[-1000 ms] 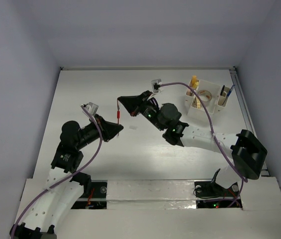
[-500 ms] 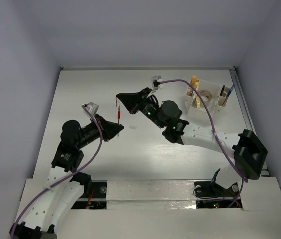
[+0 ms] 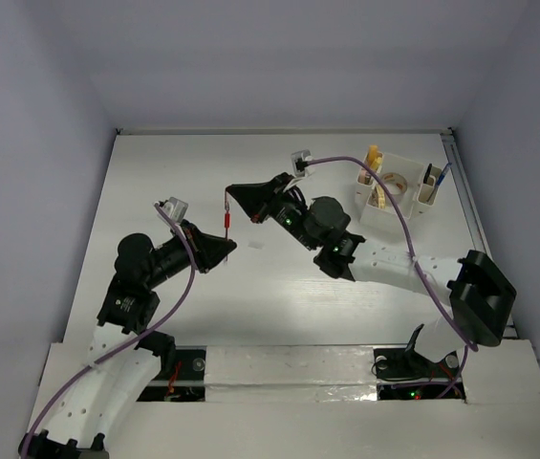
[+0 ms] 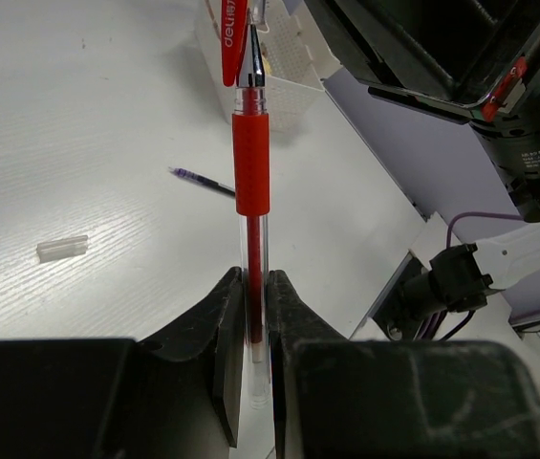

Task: Sort the stationery into containers
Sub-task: Close the pen cap on the pen.

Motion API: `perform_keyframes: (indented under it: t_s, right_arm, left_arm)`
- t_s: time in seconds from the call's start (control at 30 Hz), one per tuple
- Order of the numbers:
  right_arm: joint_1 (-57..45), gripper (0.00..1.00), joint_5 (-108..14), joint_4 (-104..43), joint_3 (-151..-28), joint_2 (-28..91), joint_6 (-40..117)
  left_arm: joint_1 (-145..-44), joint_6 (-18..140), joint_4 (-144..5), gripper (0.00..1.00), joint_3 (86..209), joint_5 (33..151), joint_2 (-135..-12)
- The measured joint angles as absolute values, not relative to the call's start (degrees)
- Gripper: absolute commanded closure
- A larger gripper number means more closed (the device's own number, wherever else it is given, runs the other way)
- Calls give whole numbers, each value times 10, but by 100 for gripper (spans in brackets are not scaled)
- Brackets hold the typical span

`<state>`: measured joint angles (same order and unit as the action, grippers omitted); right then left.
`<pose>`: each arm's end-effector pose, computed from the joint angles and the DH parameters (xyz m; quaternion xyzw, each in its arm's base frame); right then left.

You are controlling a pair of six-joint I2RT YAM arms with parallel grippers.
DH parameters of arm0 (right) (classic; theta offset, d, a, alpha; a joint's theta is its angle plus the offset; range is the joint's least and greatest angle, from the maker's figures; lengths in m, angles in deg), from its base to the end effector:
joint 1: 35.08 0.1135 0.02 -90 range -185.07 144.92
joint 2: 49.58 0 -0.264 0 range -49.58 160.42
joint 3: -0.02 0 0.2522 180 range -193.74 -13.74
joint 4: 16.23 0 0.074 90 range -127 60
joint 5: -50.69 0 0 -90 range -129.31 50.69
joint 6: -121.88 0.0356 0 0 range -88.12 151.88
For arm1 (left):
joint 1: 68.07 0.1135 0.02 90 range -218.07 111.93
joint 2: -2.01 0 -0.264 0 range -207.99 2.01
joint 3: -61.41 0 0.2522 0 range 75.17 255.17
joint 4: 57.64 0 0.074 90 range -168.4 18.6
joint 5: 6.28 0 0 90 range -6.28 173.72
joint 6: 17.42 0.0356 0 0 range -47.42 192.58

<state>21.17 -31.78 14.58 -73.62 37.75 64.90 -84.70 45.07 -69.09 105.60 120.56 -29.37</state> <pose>0.2023 0.2944 0.3497 -0.0676 0.5912 0.5362 0.5986 0.1309 -0.0614 0.3093 0.1622 0.6813 -0.4596 0.5461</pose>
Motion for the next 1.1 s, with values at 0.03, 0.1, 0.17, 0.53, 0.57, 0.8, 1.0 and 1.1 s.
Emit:
perform_keyframes:
  t_s: [0.03, 0.1, 0.17, 0.53, 0.57, 0.8, 1.0, 1.1]
  right_arm:
    - [212, 100, -318, 146, -736, 377, 649]
    - [212, 100, -318, 146, -736, 376, 649]
    - [212, 100, -319, 146, -736, 376, 652]
    - [214, 100, -346, 149, -723, 377, 682]
    - [214, 100, -349, 149, -721, 377, 684]
    - [212, 100, -352, 139, -695, 362, 698]
    - [212, 100, -361, 115, -692, 348, 703]
    - [209, 100, -373, 92, -700, 347, 703]
  left_arm:
    - [-847, 451, -691, 100, 1056, 1206, -294]
    - [-847, 451, -691, 100, 1056, 1205, -294]
    - [-845, 451, -691, 100, 1056, 1206, -294]
    - [-834, 451, -690, 100, 1056, 1209, -302]
    - [-834, 451, -689, 100, 1056, 1210, -302]
    - [-834, 462, -696, 100, 1056, 1224, -317]
    - [-835, 468, -704, 100, 1060, 1236, -317]
    - [-835, 479, -725, 100, 1068, 1238, -317]
